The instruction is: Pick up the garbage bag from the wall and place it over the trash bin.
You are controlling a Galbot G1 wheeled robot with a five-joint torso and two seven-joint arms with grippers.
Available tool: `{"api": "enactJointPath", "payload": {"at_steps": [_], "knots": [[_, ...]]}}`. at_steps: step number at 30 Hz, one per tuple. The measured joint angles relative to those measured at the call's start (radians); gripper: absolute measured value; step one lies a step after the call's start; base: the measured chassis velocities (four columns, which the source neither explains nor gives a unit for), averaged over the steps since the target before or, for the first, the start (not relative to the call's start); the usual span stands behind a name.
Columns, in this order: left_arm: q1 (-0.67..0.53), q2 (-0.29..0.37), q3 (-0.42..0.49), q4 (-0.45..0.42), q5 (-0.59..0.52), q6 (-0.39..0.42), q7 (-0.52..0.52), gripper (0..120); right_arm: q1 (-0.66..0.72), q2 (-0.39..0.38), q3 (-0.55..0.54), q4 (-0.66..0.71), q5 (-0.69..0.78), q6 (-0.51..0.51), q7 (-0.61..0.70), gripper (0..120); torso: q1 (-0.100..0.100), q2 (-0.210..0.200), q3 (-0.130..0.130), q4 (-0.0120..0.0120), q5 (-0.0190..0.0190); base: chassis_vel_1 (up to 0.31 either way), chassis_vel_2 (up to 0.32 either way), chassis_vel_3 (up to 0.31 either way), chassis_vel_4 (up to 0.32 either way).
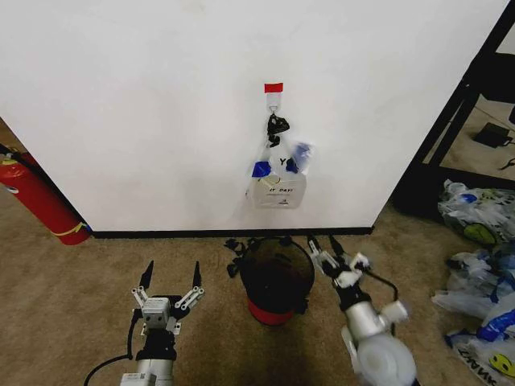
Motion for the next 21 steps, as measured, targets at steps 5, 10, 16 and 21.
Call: {"api": "enactJointPath", "payload": {"at_steps": [5,10,16,21], "knots": [[-0.001,0.017,0.002,0.014,0.003,0.001,0.001,100,0.11,0.025,0.055,-0.041,0.167,-0.054,-0.004,100,0.0,0.0,0.0,-0.0003,-0.0001,0.0,0.0,0.0,0.0],[0.012,0.017,0.004,0.023,0.011,-0.005,0.0,100,0.245,0.043,0.079,-0.132,0.304,-0.13,0.017,100,0.0,0.0,0.0,0.0,0.0,0.0,0.0,0.0,0.0],[0.017,0.01,-0.001,0.023,0.021,-0.008,-0.002,100,0.363,0.095,0.04,-0.239,0.346,-0.196,0.056,100,0.0,0.0,0.0,-0.0001,-0.0002,0.0,0.0,0.0,0.0],[0.015,0.006,-0.001,0.034,0.027,-0.01,-0.002,100,0.429,0.144,0.025,-0.306,0.347,-0.218,0.081,100,0.0,0.0,0.0,0.0001,-0.0002,0.0,0.0,0.0,0.0]]}}
